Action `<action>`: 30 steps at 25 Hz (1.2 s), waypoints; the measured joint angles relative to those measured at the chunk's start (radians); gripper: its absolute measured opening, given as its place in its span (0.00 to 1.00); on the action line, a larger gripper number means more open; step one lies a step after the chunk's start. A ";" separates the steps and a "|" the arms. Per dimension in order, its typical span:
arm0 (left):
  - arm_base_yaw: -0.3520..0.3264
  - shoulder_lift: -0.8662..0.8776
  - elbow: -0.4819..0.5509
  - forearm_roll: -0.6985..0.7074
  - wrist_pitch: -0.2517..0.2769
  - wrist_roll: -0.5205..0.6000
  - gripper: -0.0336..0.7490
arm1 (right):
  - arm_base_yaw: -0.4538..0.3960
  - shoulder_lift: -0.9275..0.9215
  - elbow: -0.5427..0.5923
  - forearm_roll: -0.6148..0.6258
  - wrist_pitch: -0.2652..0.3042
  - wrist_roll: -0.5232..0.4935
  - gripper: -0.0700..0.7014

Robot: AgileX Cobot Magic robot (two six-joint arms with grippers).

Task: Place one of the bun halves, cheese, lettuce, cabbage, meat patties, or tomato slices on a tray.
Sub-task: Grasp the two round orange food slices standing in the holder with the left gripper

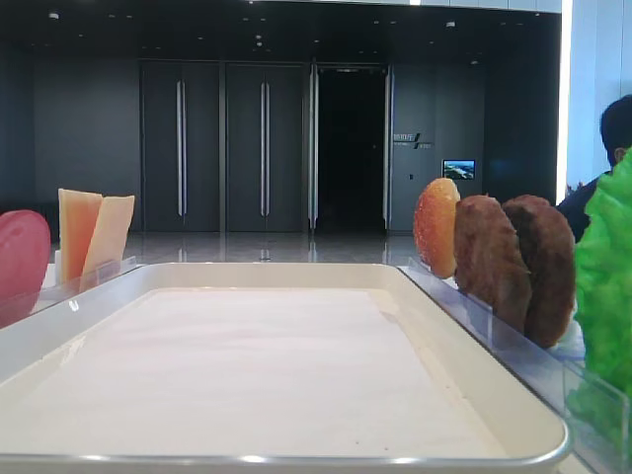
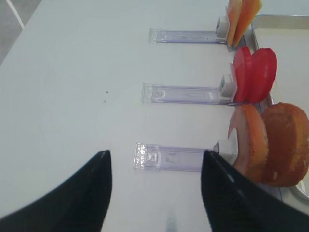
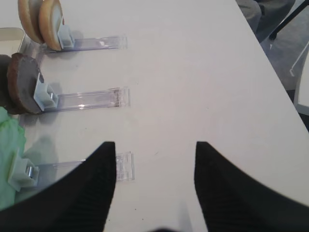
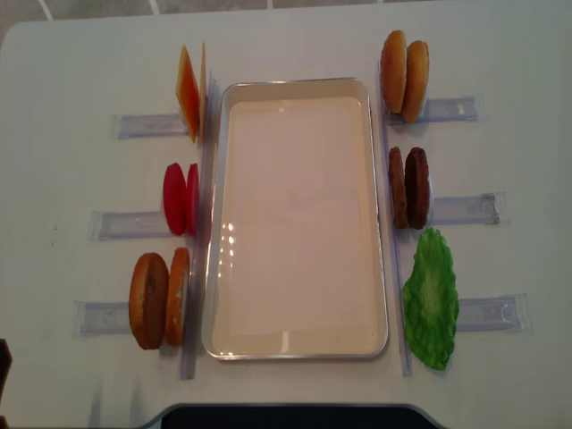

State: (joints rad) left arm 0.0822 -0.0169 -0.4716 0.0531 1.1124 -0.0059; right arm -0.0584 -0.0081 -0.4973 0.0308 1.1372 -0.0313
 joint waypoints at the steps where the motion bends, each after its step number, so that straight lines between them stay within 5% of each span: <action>1: 0.000 0.000 0.000 0.000 0.000 0.000 0.62 | 0.000 0.000 0.000 0.000 0.000 0.000 0.59; 12: 0.000 0.000 0.000 -0.001 0.000 0.000 0.62 | 0.000 0.000 0.000 0.000 0.000 0.000 0.59; 16: 0.000 0.019 -0.031 -0.001 0.043 0.000 0.62 | 0.000 0.000 0.000 0.000 0.000 0.000 0.59; 22: 0.000 0.152 -0.127 0.000 0.131 -0.023 0.62 | 0.000 0.000 0.000 0.000 0.000 0.000 0.59; 30: 0.000 0.426 -0.216 -0.009 0.147 -0.056 0.62 | 0.000 0.000 0.000 0.000 0.000 0.000 0.59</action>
State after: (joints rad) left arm 0.0822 0.4087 -0.6874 0.0443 1.2594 -0.0618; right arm -0.0584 -0.0081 -0.4973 0.0308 1.1372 -0.0313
